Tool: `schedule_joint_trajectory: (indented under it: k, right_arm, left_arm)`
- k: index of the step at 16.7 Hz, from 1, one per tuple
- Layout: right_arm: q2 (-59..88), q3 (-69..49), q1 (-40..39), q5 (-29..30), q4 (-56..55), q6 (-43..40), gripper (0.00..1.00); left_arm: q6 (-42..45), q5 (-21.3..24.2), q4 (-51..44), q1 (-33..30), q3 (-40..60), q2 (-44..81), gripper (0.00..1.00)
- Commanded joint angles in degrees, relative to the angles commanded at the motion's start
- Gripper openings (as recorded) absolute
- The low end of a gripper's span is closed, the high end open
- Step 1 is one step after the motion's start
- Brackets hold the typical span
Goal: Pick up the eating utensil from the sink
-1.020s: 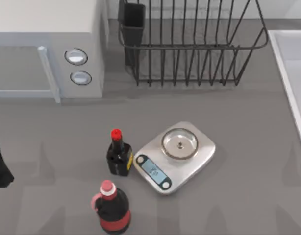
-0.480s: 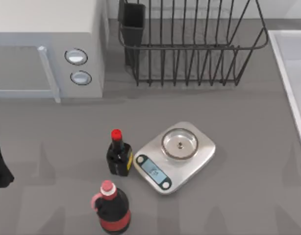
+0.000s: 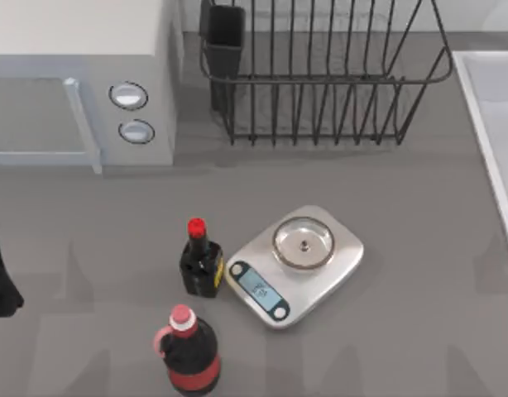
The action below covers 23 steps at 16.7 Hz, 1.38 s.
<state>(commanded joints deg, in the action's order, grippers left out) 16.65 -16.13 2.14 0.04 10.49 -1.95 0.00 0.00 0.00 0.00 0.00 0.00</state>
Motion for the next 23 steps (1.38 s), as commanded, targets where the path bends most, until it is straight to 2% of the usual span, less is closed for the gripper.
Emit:
schedule_joint_trajectory:
  k: [4,15,19,23]
  right_arm:
    - [21.92,-19.12,2.37,0.05,11.62,-2.16,1.00]
    - [94.05,-78.85,9.53,0.19,46.81,-8.71,1.00]
    - [111.30,-93.48,11.32,0.22,55.57,-10.34,1.00]
    - [119.02,-100.17,12.18,0.24,59.83,-11.13,1.00]
  left_arm:
    - [0.00,0.00,0.00,0.00,0.00,0.00,1.00]
    - [0.00,0.00,0.00,0.00,0.00,0.00,1.00]
    - [0.00,0.00,0.00,0.00,0.00,0.00,1.00]
    - [0.00,0.00,0.00,0.00,0.00,0.00,1.00]
